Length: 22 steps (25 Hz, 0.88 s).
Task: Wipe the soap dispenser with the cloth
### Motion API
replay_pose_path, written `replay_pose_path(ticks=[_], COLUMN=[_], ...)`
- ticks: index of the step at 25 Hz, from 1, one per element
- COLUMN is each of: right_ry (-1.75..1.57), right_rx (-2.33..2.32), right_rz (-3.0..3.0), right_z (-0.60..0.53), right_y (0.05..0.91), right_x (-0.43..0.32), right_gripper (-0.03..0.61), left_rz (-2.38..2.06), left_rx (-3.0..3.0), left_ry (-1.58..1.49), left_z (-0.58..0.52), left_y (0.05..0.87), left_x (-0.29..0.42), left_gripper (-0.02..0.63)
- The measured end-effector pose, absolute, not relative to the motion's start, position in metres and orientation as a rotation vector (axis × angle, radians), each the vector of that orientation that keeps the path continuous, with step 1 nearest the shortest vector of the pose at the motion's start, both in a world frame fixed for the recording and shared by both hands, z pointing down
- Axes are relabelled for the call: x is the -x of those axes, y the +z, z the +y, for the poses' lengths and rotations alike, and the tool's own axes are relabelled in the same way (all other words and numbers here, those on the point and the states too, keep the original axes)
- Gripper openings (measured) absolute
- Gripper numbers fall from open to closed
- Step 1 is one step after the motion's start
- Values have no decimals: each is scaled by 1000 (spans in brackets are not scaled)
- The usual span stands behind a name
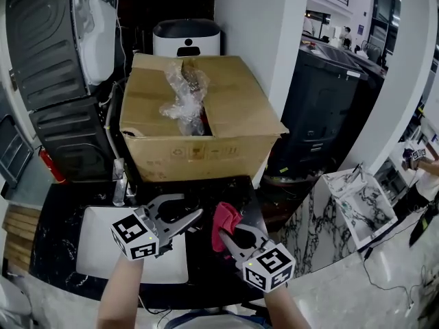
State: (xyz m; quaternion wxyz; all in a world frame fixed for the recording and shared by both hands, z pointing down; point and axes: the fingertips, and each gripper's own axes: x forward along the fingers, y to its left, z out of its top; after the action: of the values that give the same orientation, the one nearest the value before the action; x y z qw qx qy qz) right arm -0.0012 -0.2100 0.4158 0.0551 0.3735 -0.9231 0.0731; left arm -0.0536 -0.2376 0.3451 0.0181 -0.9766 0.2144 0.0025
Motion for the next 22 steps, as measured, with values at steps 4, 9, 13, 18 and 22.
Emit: replay_pose_path(ticks=[4, 9, 13, 18, 22], right_ry=[217, 283, 345, 382, 370], right_rx=[-1102, -1092, -1082, -1043, -1044], right_rz=[-2931, -2873, -2741, -2740, -2728], right_z=[-212, -216, -218, -214, -219], right_y=[386, 406, 441, 451, 451], right_x=[6, 10, 11, 11, -3], right_gripper=[51, 51, 51, 52, 52], left_rz=[579, 566, 558, 534, 470], left_rx=[3052, 3057, 3051, 3028, 3000], left_ry=[-30, 17, 62, -12, -66], left_z=[-228, -222, -219, -212, -202], left_y=[350, 346, 337, 343, 349], left_x=[45, 47, 52, 49, 46], left_gripper=[107, 107, 107, 107, 107])
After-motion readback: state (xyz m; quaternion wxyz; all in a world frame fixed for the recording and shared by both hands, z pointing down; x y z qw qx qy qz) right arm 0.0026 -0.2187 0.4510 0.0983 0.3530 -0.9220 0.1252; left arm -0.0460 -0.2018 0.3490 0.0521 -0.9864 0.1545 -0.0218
